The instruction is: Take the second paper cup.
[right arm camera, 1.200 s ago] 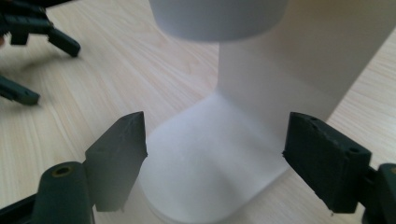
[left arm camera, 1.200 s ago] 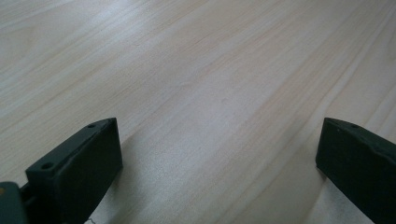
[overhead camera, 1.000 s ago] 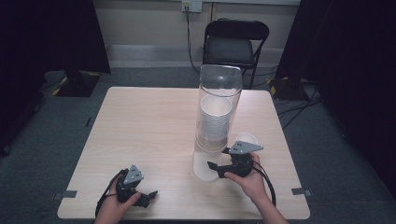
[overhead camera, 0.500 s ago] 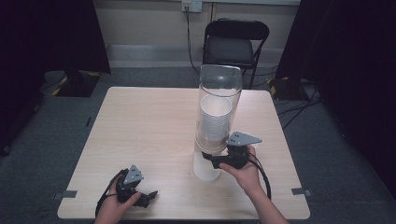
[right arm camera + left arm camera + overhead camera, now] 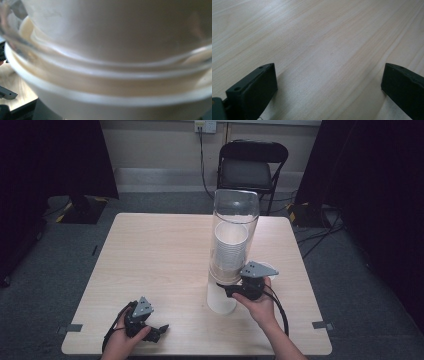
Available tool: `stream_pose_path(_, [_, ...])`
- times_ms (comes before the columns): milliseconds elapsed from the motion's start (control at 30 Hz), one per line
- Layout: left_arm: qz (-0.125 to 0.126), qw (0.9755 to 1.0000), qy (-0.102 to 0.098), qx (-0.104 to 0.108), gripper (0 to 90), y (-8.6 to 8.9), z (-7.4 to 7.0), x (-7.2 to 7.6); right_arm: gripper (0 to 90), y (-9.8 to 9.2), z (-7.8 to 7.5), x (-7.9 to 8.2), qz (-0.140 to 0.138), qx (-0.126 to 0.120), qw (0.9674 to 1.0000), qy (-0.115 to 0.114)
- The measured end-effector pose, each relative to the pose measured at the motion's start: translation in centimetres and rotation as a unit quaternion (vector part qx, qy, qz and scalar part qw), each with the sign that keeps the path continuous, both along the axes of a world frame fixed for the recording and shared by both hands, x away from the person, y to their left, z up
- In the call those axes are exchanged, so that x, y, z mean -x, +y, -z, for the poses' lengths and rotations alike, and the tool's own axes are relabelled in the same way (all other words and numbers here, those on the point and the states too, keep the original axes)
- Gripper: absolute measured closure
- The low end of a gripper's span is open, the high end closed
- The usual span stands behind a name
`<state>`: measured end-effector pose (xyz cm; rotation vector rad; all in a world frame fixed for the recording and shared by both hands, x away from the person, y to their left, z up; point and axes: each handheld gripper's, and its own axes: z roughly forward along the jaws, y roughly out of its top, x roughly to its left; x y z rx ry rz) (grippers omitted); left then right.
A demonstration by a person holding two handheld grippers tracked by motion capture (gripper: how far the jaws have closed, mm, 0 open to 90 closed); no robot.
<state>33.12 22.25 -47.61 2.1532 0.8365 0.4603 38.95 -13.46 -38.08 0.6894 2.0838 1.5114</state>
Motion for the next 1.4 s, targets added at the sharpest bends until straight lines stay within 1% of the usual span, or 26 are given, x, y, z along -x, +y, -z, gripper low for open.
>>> stream_pose_path(100, [0.000,1.0000,0.000,0.000,0.0,0.0,0.0,0.0,34.8,-0.1,0.2,0.0,0.002,0.000,1.0000,-0.008])
stream_pose_path(233, [0.000,1.0000,0.000,0.000,0.0,0.0,0.0,0.0,35.2,0.0,0.4,0.2,0.007,-0.001,0.9999,-0.011])
stream_pose_path(300, [0.000,1.0000,0.000,0.000,0.0,0.0,0.0,0.0,35.2,0.0,0.5,0.2,0.006,-0.002,0.9999,-0.013])
stream_pose_path(567, [0.000,1.0000,0.000,0.000,0.0,0.0,0.0,0.0,35.5,-0.1,0.6,0.3,0.003,-0.004,0.9999,-0.011])
stream_pose_path(600, [0.000,1.0000,0.000,0.000,0.0,0.0,0.0,0.0,35.6,-0.1,0.6,0.3,0.006,0.003,0.9999,-0.010])
stream_pose_path(633, [0.000,1.0000,0.000,0.000,0.0,0.0,0.0,0.0,35.7,0.0,0.7,0.2,-0.001,-0.003,1.0000,-0.007])
stream_pose_path(667, [0.000,1.0000,0.000,0.000,0.0,0.0,0.0,0.0,35.9,-0.1,0.8,0.3,-0.001,-0.003,1.0000,-0.004])
stream_pose_path(700, [0.000,1.0000,0.000,0.000,0.0,0.0,0.0,0.0,35.9,0.0,0.9,0.4,0.000,0.000,1.0000,-0.007])
stream_pose_path(833, [-0.001,1.0000,0.000,0.000,0.0,0.0,0.0,0.0,36.0,0.0,0.8,0.4,-0.002,0.006,1.0000,-0.007])
stream_pose_path(867, [-0.001,1.0000,0.000,0.000,0.0,0.0,0.0,0.0,36.1,0.0,0.8,0.4,-0.004,0.003,1.0000,-0.008])
stream_pose_path(900, [-0.001,1.0000,0.000,0.000,0.0,0.0,0.0,0.0,36.1,0.0,0.8,0.3,-0.004,0.007,0.9999,-0.007])
stream_pose_path(933, [-0.001,1.0000,0.000,0.000,0.0,0.0,0.0,0.0,36.1,-0.1,0.8,0.3,-0.002,0.017,0.9998,-0.010])
stream_pose_path(967, [-0.001,1.0000,0.000,0.000,0.0,0.0,0.0,0.0,36.8,-0.1,1.2,0.2,-0.003,0.029,0.9996,-0.006])
stream_pose_path(1000, [-0.001,1.0000,0.000,0.000,0.0,0.0,0.0,0.0,37.2,-0.2,1.7,0.1,-0.003,0.046,0.9989,0.001])
stream_pose_path(1033, [-0.002,1.0000,0.000,0.000,0.0,0.0,0.0,0.0,37.4,-0.3,2.6,0.1,0.001,0.069,0.9975,0.014])
stream_pose_path(1067, [-0.002,1.0000,0.000,0.000,0.0,0.0,0.0,0.1,37.3,-0.6,4.0,0.0,0.008,0.091,0.9952,0.035])
stream_pose_path(1100, [-0.002,1.0000,0.000,0.001,0.0,0.0,0.0,0.1,37.2,-1.0,5.4,0.3,0.009,0.101,0.9935,0.053])
stream_pose_path(1133, [-0.002,1.0000,0.001,-0.001,0.0,0.0,0.0,0.1,37.1,-1.1,6.0,0.5,0.008,0.099,0.9934,0.057])
stream_pose_path(1167, [-0.002,1.0000,0.000,0.001,0.0,0.0,0.0,0.1,36.9,-1.2,6.7,1.0,0.001,0.099,0.9932,0.063])
stream_pose_path(1200, [-0.002,1.0000,0.002,-0.001,0.0,0.0,0.0,0.1,36.8,-1.3,6.8,1.1,-0.002,0.104,0.9924,0.066])
stream_pose_path(1333, [-0.002,1.0000,0.000,0.001,0.0,0.0,0.0,0.1,36.5,-1.6,6.6,1.1,-0.009,0.106,0.9916,0.073])
stream_pose_path(1400, [-0.002,1.0000,0.000,0.001,0.0,0.0,0.0,0.1,36.3,-1.9,6.8,1.1,-0.012,0.114,0.9901,0.081])
